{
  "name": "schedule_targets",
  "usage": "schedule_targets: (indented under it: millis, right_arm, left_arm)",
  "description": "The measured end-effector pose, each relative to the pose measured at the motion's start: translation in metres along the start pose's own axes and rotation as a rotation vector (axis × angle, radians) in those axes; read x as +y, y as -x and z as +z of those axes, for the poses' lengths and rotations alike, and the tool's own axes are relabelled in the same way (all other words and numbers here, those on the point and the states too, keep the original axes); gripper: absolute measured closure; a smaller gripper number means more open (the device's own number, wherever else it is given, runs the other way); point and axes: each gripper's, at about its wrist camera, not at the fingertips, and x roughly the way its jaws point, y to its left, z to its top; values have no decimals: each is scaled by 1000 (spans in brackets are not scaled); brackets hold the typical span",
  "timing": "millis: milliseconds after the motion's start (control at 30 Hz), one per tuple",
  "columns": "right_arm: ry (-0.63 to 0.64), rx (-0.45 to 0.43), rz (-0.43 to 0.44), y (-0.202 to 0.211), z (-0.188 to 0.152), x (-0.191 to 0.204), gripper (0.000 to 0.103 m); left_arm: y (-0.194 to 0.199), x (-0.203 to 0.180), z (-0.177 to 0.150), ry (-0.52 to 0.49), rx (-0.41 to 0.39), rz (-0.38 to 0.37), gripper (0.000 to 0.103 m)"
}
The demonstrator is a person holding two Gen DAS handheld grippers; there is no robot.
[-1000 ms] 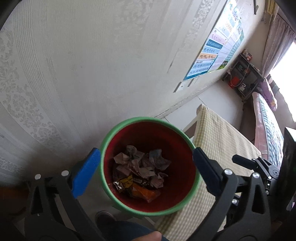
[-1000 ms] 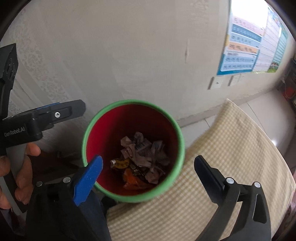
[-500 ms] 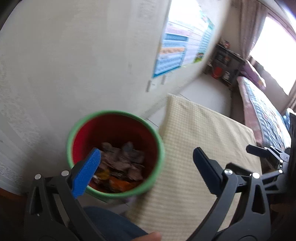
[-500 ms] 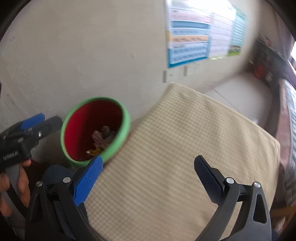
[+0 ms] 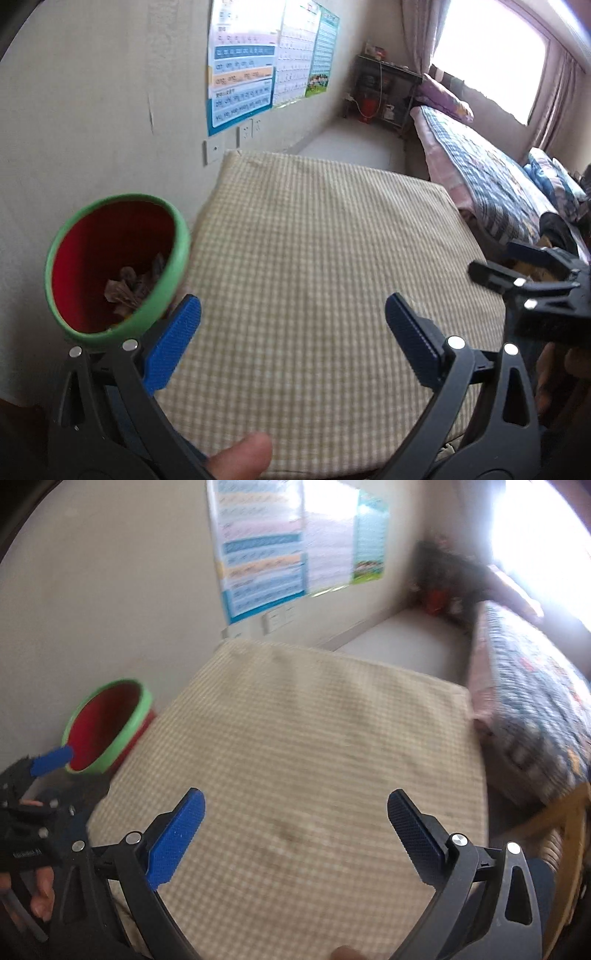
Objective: Collect trash
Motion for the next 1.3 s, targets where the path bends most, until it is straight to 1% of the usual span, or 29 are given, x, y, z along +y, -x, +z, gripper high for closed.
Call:
schedule_targets:
  millis: [33,100,133,200,267,333,433,533,633,767,967,1300]
  right_arm:
    - [-7,-13,-14,2,-4,-5,7]
    - [-1,-79,-51,11,-16,-13,7]
    - [-3,-95,-69,14,-21,-16,7]
    - [-27,-98,-79,14,-26,-22,7]
    - [-53,-101,-86,16,-28,-27,7]
    - [-69,-113,-95,18,-29,-31,7]
    - [-59,-105,-114,16,-33,-28,7]
    - [-46,-92,-90,13,-42,-24,7]
    - [-48,-110,-110,15,-44,-23,7]
    - [-86,-129,-111,19,-44,-30,7]
    - [-86,-113,-111,14,-45,-30,7]
    - [-90,-100,-108,11,-46,-28,7]
  left_arm:
    - [-1,-4,-4,-4,-1,2,6]
    - [-3,-12,-11,-12,-22,-3,6]
    - [-3,-15,-12,-14,-26,-8,6]
    - [-3,-19,-14,-17,-37,-26,5]
    - [0,-26,-17,-32,-67,-24,5]
    - [0,-30,-21,-42,-66,-32,5]
    - [-3,-32,-25,-55,-60,-37,5]
    - [-5,-30,-23,-40,-57,-29,5]
    - [-2,-30,-24,-37,-73,-27,5]
    - [-3,-34,-25,-57,-75,-33,5]
    - [-4,-38,-26,-81,-73,-26,5]
    - [-4,-35,-26,-70,-76,-20,5]
